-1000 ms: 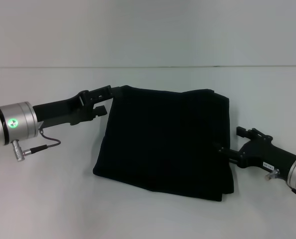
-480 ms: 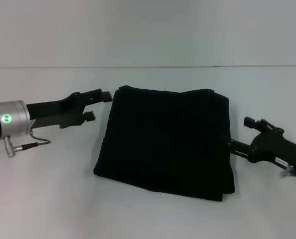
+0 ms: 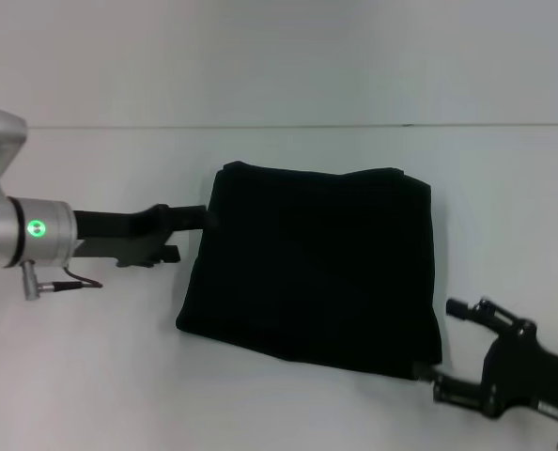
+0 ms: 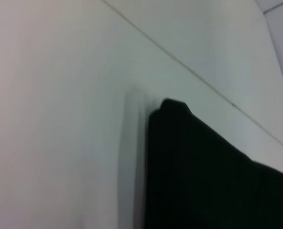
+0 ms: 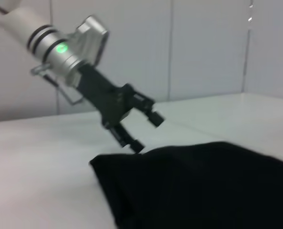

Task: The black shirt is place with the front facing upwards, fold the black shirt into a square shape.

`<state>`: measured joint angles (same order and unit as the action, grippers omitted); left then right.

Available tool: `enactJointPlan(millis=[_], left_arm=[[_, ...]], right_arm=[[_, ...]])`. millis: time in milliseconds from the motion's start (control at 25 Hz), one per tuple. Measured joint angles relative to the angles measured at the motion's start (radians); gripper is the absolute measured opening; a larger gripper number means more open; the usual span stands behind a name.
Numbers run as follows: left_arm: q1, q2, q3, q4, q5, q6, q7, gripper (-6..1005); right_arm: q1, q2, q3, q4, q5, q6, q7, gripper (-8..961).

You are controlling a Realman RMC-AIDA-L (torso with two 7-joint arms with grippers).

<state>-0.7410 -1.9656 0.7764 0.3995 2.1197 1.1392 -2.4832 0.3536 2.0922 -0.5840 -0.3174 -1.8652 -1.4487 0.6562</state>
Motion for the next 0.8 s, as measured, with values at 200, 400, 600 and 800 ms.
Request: enactJointPlan(millis=[200,400,600,800], left_arm=[[-0.017,-0.002,0.009,-0.021,0.004,-0.002,-0.002,966],[-0.027,-0.004,0.020,-0.027,0.006,-0.008,-0.002,964],[-0.036,-0.019,0.062,-0.028,0.006,-0.035,-0.002,962],[-0.045,-0.027,0.068,-0.023,0.006,-0.038,0.000,960]], right_arm=[[-0.005,0.001,-0.001,0.020,-0.026,0.005,-0.008,945],[-0.005,0.000,0.000,0.021,-0.027,0.006,-0.008,945],[0.001,0.001,0.002,0.022,-0.027,0.006,-0.008,945],[0.003,0.002,0.000,0.023,-0.028,0.005,-0.003,945]])
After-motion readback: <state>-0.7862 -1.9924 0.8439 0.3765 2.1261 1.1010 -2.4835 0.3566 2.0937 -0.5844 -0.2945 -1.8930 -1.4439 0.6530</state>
